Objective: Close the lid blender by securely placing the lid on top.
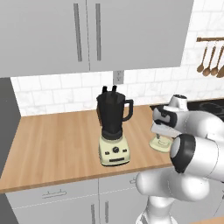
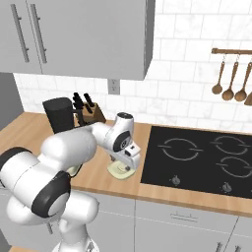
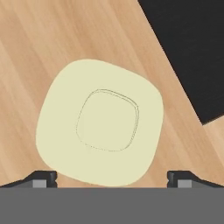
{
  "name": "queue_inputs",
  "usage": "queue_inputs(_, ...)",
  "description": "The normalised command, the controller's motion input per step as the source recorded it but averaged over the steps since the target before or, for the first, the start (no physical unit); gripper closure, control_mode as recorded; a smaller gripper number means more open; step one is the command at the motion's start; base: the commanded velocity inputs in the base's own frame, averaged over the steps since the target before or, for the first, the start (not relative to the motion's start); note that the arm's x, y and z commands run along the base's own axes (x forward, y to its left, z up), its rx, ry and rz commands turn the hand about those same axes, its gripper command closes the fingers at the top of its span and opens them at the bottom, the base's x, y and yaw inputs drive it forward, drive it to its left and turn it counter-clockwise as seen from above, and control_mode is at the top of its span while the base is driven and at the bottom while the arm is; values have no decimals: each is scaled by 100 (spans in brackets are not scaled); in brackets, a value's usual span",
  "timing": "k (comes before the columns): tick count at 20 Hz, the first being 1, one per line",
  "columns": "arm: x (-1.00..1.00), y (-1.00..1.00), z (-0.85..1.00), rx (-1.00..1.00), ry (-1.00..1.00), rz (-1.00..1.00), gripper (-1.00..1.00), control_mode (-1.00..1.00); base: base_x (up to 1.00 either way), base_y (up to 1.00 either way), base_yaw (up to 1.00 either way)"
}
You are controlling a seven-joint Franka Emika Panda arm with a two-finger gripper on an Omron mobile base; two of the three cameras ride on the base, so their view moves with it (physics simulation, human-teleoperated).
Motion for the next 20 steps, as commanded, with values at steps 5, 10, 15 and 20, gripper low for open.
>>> queue_inputs(5,0,-1,-8,0,0,0,-100,-100,0,0,0)
queue_inputs(10,2,0,-19,0,0,0,-100,-100,0,0,0)
queue_inputs(15,8,3,-21,0,0,0,-100,-100,0,0,0)
queue_inputs(20,25,0,-1,0,-8,0,-100,-100,0,0,0)
